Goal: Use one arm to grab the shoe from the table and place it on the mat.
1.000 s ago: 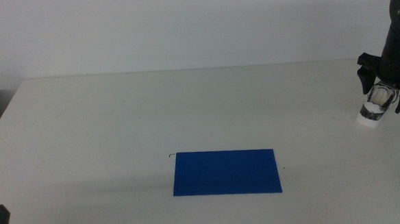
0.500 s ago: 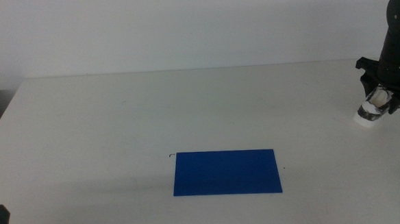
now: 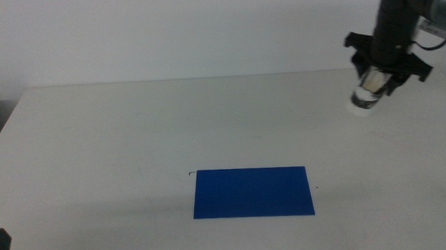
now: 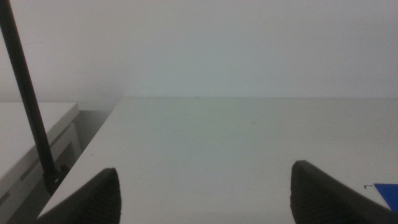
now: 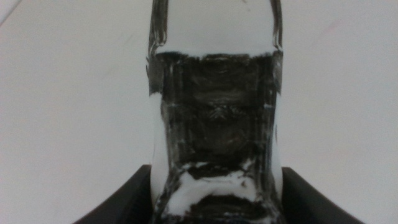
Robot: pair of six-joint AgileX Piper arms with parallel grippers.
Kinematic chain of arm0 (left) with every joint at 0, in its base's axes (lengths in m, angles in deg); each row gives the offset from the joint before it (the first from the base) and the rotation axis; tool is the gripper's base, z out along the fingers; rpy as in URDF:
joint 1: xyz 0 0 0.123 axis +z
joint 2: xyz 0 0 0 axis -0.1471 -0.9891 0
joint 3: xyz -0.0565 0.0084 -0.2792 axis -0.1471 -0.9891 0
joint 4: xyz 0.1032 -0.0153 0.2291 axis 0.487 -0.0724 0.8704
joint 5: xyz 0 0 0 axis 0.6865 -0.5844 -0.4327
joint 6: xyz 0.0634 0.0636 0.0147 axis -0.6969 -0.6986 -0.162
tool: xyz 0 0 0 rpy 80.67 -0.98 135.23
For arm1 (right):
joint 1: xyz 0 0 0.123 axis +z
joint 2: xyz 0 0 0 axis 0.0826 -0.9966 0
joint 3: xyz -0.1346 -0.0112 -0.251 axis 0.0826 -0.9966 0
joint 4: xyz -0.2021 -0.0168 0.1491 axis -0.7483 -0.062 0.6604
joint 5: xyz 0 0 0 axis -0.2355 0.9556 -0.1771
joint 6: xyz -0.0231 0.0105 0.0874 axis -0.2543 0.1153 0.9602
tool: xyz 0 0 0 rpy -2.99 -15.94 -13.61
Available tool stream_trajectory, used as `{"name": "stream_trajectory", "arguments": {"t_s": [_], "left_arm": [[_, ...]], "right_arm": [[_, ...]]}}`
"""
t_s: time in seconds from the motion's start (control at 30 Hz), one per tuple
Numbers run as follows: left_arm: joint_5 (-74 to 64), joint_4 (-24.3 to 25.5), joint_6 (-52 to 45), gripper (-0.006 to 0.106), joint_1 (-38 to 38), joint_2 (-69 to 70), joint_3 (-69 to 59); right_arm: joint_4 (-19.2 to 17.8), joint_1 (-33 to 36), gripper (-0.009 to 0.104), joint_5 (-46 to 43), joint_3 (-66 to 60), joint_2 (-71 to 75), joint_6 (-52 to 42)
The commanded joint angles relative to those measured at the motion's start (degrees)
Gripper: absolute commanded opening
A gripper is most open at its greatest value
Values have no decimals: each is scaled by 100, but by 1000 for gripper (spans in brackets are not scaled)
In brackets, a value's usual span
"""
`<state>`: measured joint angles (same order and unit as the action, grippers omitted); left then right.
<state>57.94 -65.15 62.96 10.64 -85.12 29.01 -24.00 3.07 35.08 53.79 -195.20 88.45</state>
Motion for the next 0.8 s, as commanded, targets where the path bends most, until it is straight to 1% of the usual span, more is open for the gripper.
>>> {"name": "stream_trajectory", "arguments": {"t_s": [0.0, 0.1, 0.47, 0.6, 0.77], "left_arm": [[467, -74, 70, 94, -29, 40, -29], [467, -74, 70, 94, -29, 40, -29], [467, -74, 70, 94, -29, 40, -29], [467, -74, 70, 94, -29, 40, -29], [467, -74, 70, 94, -29, 40, -29]], "right_arm": [[-38, 243, -4, 371, -41, 611, 37], [-86, 608, -4, 371, -508, 905, 145], [-87, 2056, -4, 366, -2044, 1813, 548], [-24, 2609, -4, 360, -2242, 1835, 564], [2, 3075, -4, 360, -2281, 1815, 1052]]}}
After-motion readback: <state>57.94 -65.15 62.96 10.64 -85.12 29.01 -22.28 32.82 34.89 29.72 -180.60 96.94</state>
